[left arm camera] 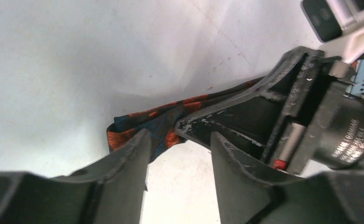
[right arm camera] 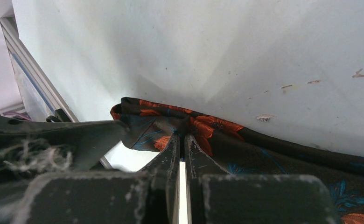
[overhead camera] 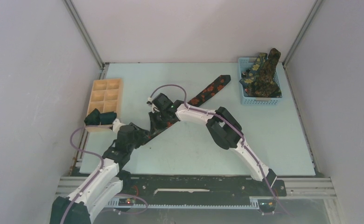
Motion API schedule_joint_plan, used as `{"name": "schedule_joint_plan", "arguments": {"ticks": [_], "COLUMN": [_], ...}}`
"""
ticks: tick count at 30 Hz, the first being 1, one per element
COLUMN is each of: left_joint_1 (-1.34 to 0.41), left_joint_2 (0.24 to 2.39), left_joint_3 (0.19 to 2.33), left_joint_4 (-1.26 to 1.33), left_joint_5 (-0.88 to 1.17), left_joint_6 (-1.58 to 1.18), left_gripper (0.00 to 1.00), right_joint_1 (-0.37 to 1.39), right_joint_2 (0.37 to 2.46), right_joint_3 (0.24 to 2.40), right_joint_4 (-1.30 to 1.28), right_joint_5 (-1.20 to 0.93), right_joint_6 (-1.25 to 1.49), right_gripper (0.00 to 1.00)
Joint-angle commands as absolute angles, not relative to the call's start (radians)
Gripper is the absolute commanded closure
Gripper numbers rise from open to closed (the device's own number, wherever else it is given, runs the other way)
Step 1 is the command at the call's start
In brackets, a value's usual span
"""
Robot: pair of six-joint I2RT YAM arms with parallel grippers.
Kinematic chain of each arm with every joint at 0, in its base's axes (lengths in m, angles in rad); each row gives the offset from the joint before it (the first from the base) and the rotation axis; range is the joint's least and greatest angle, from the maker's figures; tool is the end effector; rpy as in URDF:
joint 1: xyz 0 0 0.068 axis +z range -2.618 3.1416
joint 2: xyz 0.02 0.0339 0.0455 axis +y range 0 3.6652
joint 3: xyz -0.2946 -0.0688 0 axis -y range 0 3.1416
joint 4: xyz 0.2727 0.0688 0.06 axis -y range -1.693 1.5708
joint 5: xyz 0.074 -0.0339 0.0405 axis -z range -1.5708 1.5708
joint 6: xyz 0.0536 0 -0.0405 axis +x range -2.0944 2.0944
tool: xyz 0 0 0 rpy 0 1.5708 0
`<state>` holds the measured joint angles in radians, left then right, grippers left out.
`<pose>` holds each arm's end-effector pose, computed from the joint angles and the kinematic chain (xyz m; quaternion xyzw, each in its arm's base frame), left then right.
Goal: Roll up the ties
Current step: Roll the tie at the center of the board.
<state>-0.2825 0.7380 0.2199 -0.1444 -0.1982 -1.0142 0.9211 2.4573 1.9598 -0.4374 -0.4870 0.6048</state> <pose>0.1647 -0.0368 0.1509 -0.3604 0.8195 -0.1927 0.4016 0.3361 0.4839 0.1247 -0.2196 0.8985 0.3752 0.0610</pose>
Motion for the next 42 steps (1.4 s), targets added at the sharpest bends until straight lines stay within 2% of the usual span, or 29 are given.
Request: {"name": "schedule_joint_plan", "arguments": {"ticks": [1,5,13,20,30,42], "left_joint_1": [-0.275,-0.275,-0.275,-0.243,-0.215,-0.187], "left_joint_2": [0.657,0.569,0.496,0.5,0.544,0.629], "left_joint_3": [0.32,0.344,0.276,0.216,0.181,0.149], "left_joint_4": [-0.293,-0.426,-0.507,-0.423,-0.334,-0.231], "left_joint_5": [-0.233,-0.261,-0.277,-0.211,-0.184,-0.159], "left_joint_6": [-0.984,-0.976,-1.009,-1.038,-1.034,-1.017], "left_gripper": [0.4,0.37,0.43,0.45,0.54,0.55], "right_joint_1": [0.921,0.921,0.917,0.907,0.909,0.911], "right_joint_2": [2.452,2.471,2.485,2.472,2.468,2.47], "right_joint_3": [1.99,1.988,1.967,1.931,1.907,1.904], "right_joint_4": [-0.513,-0.515,-0.507,-0.482,-0.461,-0.46], "right_joint_5": [-0.407,-0.409,-0.412,-0.425,-0.436,-0.437], "right_joint_6": [0.606,0.609,0.622,0.632,0.636,0.637], "right_gripper": [1.0,1.0,1.0,1.0,1.0,1.0]}}
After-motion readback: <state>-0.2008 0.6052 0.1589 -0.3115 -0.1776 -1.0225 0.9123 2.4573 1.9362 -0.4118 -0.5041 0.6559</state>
